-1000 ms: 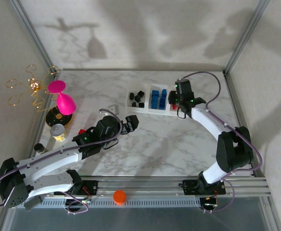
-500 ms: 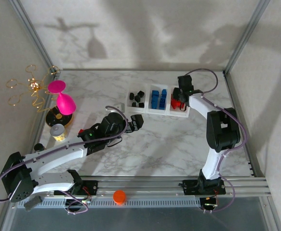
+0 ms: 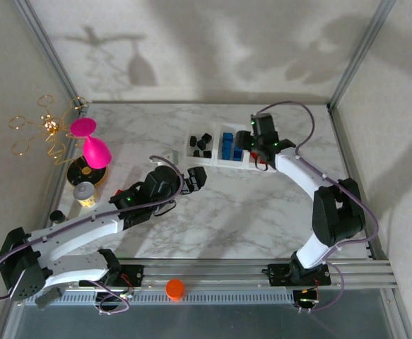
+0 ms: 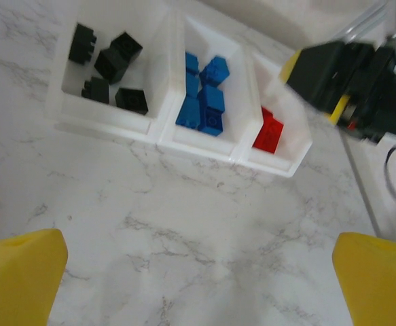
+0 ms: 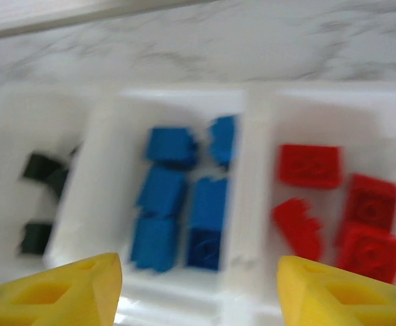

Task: Sort the legos into containers by color
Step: Pick up the lego from the center of the table.

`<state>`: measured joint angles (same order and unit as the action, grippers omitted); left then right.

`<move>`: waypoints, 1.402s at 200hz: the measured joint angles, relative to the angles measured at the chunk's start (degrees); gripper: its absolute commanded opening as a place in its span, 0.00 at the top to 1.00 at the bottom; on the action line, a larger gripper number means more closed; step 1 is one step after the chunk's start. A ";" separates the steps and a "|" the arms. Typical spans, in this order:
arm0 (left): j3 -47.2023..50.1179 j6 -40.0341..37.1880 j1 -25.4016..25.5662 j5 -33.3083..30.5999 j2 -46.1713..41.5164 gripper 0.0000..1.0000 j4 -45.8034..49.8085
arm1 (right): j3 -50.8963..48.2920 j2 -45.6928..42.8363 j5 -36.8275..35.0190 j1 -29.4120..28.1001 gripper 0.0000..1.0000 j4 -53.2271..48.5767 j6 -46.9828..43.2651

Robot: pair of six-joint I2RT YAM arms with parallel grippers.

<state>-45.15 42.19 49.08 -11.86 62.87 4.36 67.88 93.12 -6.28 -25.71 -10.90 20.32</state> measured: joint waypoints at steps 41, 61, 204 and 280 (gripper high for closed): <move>2.36 1.57 -0.04 -4.74 -7.54 0.00 4.02 | -2.71 -0.20 3.04 -11.10 0.31 0.85 1.29; 3.80 2.89 -0.04 -6.97 -11.26 0.00 7.26 | -2.71 1.01 4.46 -16.09 0.28 2.91 1.75; 6.38 7.43 -1.57 -16.35 -26.84 0.00 23.19 | 16.90 29.11 1.73 -33.90 0.18 5.60 10.60; 6.38 7.98 -1.95 -18.97 -29.94 0.00 24.46 | 25.88 36.76 -3.26 -33.97 0.27 2.69 8.92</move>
<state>-38.76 50.17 47.13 -30.83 32.93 28.82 93.76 129.88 -9.54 -59.68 -8.21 29.23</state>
